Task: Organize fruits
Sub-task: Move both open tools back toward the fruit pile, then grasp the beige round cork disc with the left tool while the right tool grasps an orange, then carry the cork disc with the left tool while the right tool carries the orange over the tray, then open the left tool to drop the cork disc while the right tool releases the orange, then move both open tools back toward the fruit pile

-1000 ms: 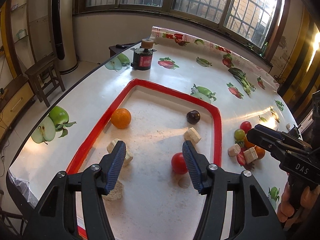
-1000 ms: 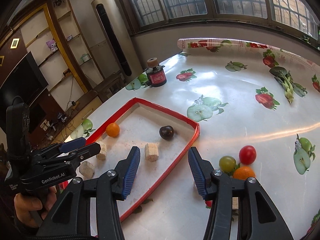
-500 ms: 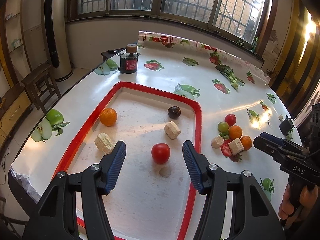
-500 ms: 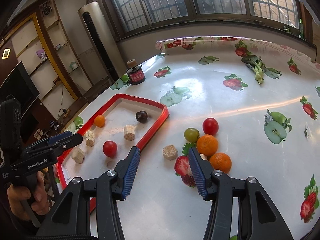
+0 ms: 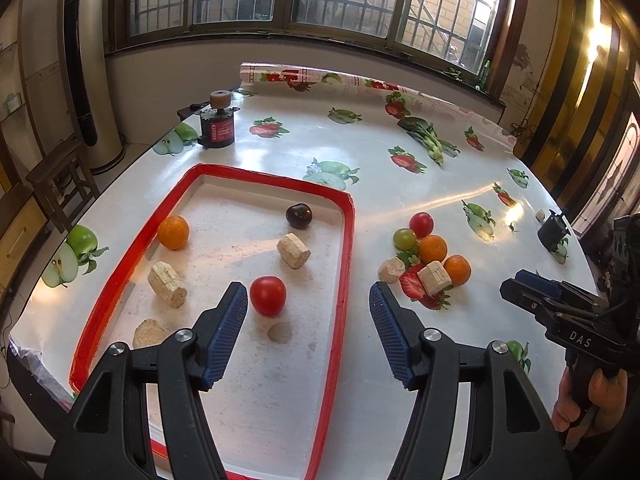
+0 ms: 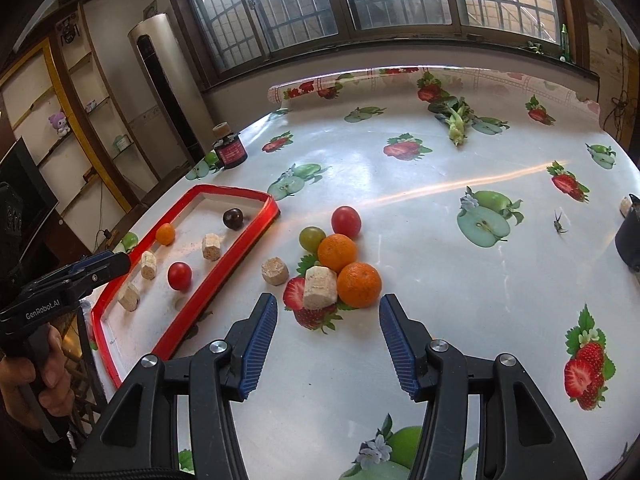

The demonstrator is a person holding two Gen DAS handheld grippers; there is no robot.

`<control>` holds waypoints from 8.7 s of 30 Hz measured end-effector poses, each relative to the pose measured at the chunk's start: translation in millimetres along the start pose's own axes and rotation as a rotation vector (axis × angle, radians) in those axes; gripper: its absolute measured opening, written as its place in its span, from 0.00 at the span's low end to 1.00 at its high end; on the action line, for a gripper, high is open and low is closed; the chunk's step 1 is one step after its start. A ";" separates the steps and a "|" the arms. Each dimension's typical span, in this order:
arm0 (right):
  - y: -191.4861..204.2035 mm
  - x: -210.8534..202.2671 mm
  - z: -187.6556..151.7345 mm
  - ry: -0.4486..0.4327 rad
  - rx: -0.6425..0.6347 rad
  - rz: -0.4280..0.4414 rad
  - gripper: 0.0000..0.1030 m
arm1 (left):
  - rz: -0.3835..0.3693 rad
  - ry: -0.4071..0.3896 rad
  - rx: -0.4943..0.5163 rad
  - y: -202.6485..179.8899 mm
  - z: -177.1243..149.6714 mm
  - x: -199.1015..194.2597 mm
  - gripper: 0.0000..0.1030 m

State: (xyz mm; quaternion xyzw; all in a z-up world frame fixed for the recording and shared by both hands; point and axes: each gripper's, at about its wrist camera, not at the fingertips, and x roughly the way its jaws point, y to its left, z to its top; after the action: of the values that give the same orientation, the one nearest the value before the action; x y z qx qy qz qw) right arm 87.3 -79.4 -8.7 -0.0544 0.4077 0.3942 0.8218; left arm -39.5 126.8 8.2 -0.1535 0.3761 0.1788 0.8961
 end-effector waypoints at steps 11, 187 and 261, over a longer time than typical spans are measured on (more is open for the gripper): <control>-22.2 -3.3 -10.1 0.008 0.035 -0.030 0.54 | -0.045 0.045 0.056 -33.9 -6.4 13.6 0.61; 174.7 189.6 81.1 0.182 -0.292 0.193 0.55 | 0.079 0.122 -0.212 100.3 -14.5 47.8 0.58; -8.5 102.0 40.0 0.114 0.020 0.084 0.49 | -0.171 0.201 0.088 -80.7 -11.3 74.1 0.58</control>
State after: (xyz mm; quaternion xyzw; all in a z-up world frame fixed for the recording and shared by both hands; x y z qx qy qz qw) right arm 154.7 -7.2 -57.0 -0.0514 0.4598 0.4205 0.7805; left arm 37.1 65.7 -42.0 -0.1628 0.4570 0.0687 0.8717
